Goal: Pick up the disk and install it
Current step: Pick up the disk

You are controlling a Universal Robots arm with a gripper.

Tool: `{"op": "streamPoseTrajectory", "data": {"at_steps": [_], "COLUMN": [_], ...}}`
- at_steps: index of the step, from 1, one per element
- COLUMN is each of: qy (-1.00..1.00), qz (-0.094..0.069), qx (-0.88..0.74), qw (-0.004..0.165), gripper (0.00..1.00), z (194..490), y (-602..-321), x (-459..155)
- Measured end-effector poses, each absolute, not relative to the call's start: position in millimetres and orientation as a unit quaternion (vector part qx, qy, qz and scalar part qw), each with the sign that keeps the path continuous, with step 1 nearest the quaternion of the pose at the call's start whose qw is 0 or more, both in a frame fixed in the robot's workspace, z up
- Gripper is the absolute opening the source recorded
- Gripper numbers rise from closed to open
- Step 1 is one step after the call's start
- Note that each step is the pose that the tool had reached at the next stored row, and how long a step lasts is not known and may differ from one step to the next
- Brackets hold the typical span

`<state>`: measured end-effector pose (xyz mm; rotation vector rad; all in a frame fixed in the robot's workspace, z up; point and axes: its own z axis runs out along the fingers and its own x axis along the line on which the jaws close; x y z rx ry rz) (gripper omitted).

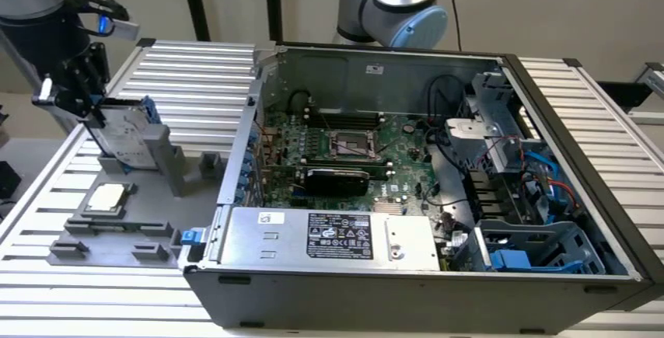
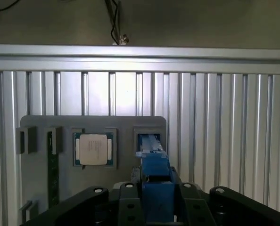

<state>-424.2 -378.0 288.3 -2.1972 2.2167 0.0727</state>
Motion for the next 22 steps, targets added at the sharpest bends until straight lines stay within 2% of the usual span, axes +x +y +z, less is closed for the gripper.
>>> {"op": "streamPoseTrajectory", "data": {"at_steps": [15, 22], "qy": [0.71, 0.71], "qz": [0.024, 0.024], "qx": [-0.704, -0.704], "qw": [0.01, 0.01], "gripper": [0.0, 0.0], "z": [289.2, 302.1], "y": [-378.1, -378.1], "x": [-424.2, -423.6]}}
